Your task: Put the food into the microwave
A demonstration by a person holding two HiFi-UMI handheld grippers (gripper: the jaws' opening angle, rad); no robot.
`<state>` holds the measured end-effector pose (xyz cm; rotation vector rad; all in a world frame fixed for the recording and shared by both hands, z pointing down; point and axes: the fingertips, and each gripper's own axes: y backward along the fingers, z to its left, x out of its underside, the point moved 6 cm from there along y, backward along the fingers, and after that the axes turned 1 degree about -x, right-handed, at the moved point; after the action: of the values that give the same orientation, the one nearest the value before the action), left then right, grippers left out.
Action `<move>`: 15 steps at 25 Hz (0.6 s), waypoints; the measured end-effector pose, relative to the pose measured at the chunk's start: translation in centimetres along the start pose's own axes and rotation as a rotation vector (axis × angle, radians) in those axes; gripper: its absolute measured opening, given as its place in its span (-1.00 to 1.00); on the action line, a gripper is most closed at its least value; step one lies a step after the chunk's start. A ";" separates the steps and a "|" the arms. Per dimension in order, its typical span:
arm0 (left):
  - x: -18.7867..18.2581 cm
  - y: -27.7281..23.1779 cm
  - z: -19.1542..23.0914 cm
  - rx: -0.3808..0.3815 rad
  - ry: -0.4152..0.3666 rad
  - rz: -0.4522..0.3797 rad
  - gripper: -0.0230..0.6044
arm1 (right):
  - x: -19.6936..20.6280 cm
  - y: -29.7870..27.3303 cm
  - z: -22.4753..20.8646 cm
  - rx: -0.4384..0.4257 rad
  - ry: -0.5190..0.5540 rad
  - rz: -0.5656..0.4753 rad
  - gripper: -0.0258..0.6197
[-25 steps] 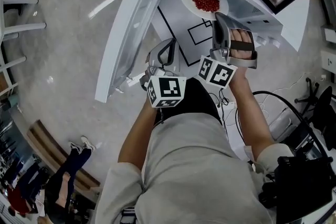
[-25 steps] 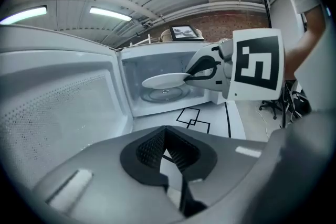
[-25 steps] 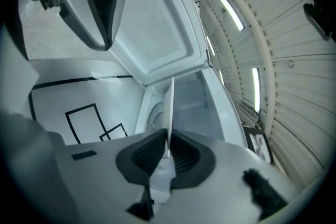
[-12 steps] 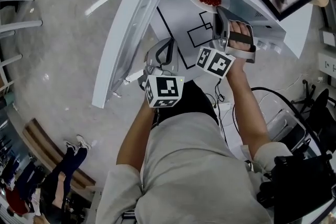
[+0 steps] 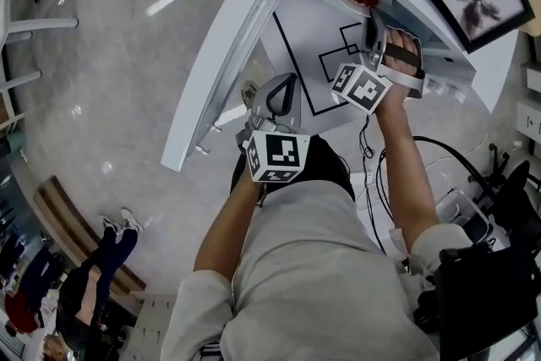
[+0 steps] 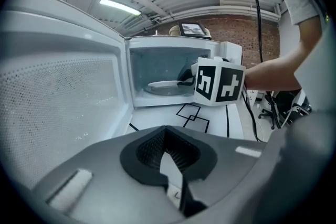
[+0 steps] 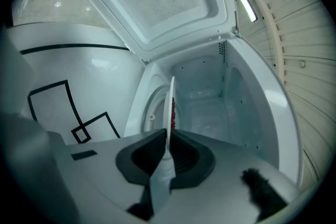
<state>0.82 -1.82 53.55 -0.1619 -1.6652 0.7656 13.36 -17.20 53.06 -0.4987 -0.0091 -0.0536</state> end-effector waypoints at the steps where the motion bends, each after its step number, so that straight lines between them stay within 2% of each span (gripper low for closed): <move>1: 0.1 0.0 -0.2 0.008 0.003 0.002 -0.90 | 0.0 -0.3 0.1 -0.004 0.002 0.004 -0.83; 9: 0.8 0.6 -0.1 0.022 0.027 0.024 -0.90 | -0.6 -2.6 -0.1 -0.012 0.008 0.044 -0.85; 15: 0.8 0.9 -0.5 0.043 -0.006 0.038 -0.90 | -0.4 -4.1 -0.6 -0.014 0.013 0.092 -0.85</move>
<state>0.80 -0.58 53.72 -0.1619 -1.6538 0.8305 12.74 -21.08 54.51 -0.5125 0.0266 0.0335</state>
